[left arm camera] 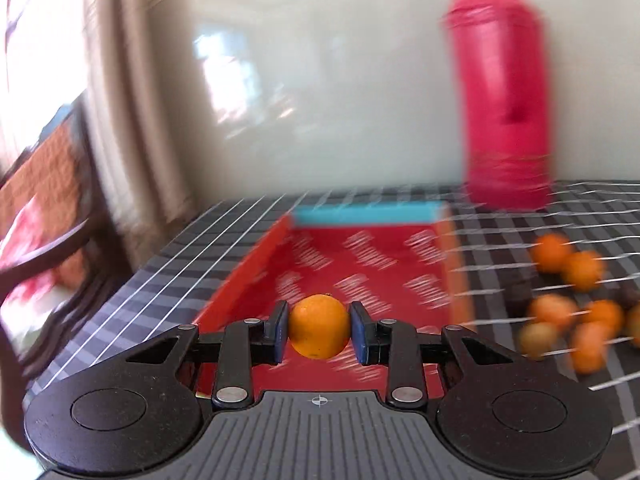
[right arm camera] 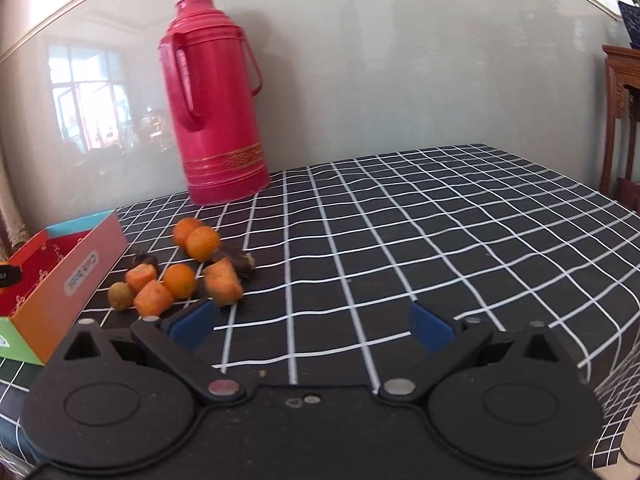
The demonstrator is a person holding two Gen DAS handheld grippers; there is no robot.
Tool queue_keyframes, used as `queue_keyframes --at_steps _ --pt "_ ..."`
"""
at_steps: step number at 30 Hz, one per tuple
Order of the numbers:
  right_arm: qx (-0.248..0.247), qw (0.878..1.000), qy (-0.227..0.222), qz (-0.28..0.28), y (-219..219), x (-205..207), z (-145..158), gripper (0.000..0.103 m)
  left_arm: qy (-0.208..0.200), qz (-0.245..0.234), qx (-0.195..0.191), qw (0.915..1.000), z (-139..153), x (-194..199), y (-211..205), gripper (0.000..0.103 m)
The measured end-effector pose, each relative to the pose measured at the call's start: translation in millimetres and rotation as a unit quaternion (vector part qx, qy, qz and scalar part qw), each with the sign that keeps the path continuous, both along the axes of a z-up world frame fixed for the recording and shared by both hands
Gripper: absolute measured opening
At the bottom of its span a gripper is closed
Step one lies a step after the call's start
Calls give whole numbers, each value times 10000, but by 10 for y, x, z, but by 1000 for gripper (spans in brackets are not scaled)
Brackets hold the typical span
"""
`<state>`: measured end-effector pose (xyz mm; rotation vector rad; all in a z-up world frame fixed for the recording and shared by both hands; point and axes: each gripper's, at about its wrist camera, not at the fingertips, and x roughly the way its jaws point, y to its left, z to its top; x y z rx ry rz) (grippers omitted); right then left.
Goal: Organize fruits
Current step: 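Drop the tangerine into the box with the left tool while the right tool grasps a carrot chunk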
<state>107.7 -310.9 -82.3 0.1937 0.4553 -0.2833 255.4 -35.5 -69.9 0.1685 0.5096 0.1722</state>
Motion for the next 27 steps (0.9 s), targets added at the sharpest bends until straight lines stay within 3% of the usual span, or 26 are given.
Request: queue_keyframes --at_steps 7,8,9,10,17,20,22,26,27 --pt "-378 9987 -32 335 256 112 17 97 345 500 92 9981 -86 79 256 33" --pt "-397 9984 -5 405 287 140 23 97 373 521 26 9979 -84 77 282 38" --pt "-400 9980 33 484 311 175 27 97 389 520 -73 9979 -80 68 305 55" --pt "-407 9976 91 545 333 217 27 97 370 510 -168 9979 -67 55 331 62" --pt "-148 9971 197 720 275 418 74 97 -195 359 -490 9980 141 -258 438 89" --pt "-125 9965 301 772 213 573 69 86 -491 386 -655 9959 261 -431 601 91" --pt "-190 9956 415 824 200 669 46 70 -620 459 -741 9943 288 -546 715 94" --pt "-316 9943 568 843 192 796 -23 66 -745 596 -974 9907 272 -704 900 97" --pt "-291 9940 603 863 188 821 -42 61 -763 615 -975 9904 263 -717 923 98"
